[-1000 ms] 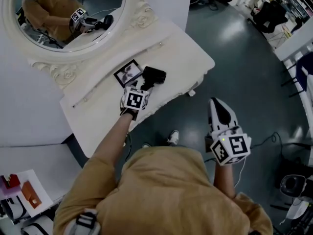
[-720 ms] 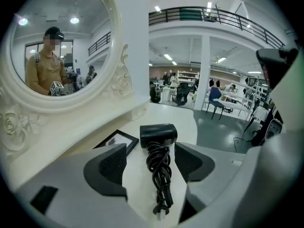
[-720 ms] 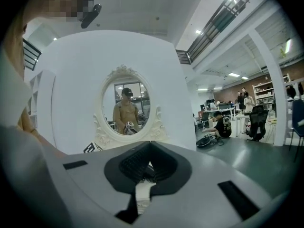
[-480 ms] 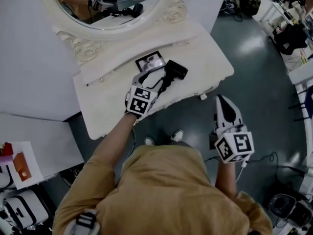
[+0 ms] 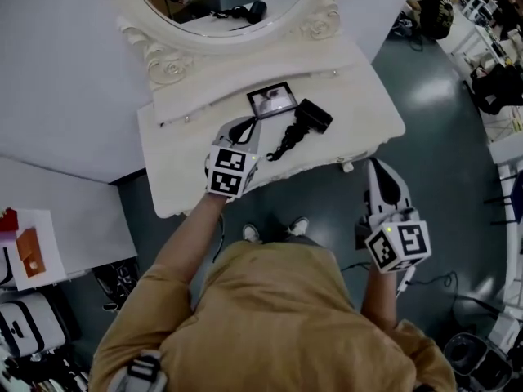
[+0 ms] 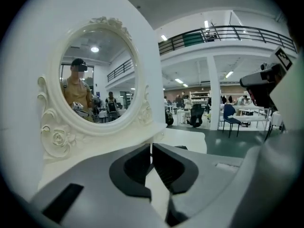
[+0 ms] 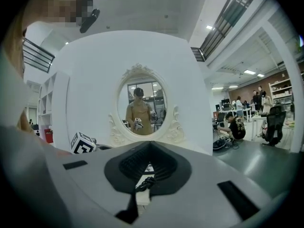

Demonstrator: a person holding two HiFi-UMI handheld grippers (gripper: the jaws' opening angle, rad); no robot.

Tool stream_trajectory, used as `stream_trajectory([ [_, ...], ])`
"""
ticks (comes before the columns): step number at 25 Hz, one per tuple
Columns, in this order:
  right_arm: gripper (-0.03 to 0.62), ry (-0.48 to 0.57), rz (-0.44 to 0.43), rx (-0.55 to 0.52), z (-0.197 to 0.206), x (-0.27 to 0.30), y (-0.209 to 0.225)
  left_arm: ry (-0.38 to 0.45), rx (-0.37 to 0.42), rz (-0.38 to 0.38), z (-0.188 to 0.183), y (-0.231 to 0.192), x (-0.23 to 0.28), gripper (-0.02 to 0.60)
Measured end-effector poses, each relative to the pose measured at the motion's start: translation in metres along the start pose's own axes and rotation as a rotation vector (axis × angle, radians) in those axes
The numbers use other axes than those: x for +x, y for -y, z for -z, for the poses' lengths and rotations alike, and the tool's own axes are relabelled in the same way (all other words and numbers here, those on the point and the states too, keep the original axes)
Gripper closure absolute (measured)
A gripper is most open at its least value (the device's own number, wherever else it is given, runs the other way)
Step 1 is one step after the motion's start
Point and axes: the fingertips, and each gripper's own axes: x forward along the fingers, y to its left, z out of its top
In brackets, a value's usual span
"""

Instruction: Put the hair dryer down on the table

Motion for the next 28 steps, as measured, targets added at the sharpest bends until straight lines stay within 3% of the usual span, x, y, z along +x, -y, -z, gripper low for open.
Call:
stream_trajectory([
  [12, 0.592, 0.080, -0.044, -0.093, -0.043, 0.017, -0.008, 0.172, -0.024, -0.102, -0.067, -0.044, -0.084, 0.578],
  [22, 0.592, 0.123, 0.027, -0.096, -0.069, 0.014, 0.028, 0.355, 0.016, -0.193, -0.136, -0.062, -0.130, 0.578],
  [28, 0.591, 0.182, 0.093, -0.061, -0.082, 0.004, 0.057, 0.428, -0.014, -0.191, -0.160, -0.059, -0.144, 0.578],
])
